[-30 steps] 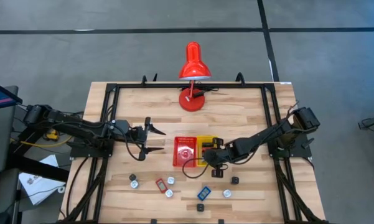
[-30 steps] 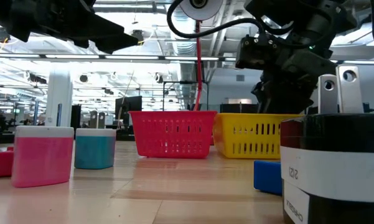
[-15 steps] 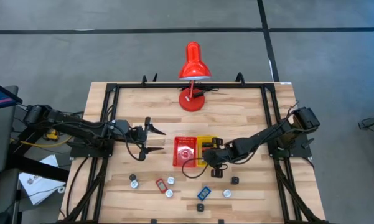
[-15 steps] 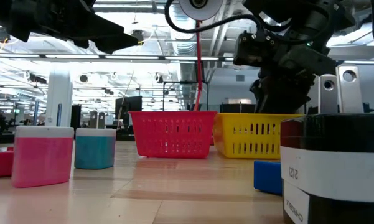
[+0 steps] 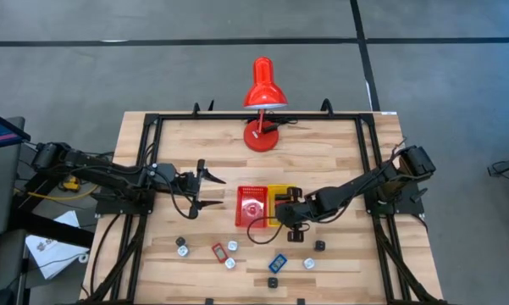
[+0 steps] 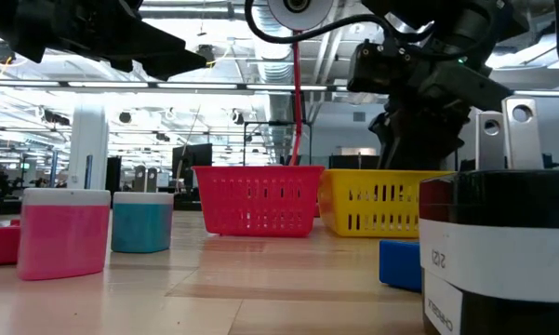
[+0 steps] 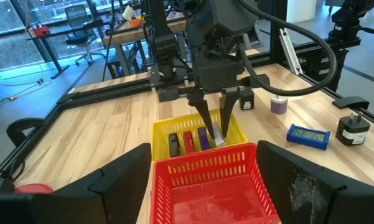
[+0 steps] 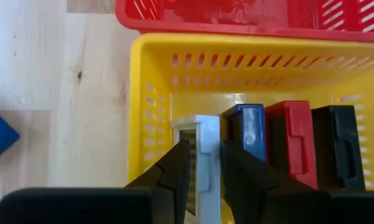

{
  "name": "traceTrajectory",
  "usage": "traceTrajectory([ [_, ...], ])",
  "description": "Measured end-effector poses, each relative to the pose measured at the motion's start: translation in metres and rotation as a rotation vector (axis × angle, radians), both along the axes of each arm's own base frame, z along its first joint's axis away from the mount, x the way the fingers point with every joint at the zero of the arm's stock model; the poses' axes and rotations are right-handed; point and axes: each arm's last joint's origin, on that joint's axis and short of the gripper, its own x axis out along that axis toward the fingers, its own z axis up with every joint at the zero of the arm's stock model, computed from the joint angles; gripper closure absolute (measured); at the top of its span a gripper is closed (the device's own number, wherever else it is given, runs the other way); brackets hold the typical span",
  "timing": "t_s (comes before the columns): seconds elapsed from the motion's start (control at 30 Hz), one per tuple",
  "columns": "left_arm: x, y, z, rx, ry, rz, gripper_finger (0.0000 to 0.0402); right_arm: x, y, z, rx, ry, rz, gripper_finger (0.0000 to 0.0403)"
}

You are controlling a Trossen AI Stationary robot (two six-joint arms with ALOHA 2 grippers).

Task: Pick & Place Office items
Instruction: Put the white digital timer into the yellow bin, then put the top left black white charger adapter into the red bin

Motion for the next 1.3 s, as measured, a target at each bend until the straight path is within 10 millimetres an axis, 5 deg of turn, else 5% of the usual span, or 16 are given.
traceTrajectory([
  [0.9,0.000,0.000,0.000,-0.001,0.000,-0.003,0.0115,0.002,0.003,0.002,0.053,-0.014,0.024,0.0320],
  [1.3,0.000,0.000,0.000,0.000,0.000,0.001,0.0115,0.010,0.006,0.019,0.073,0.003,0.032,0.0320],
])
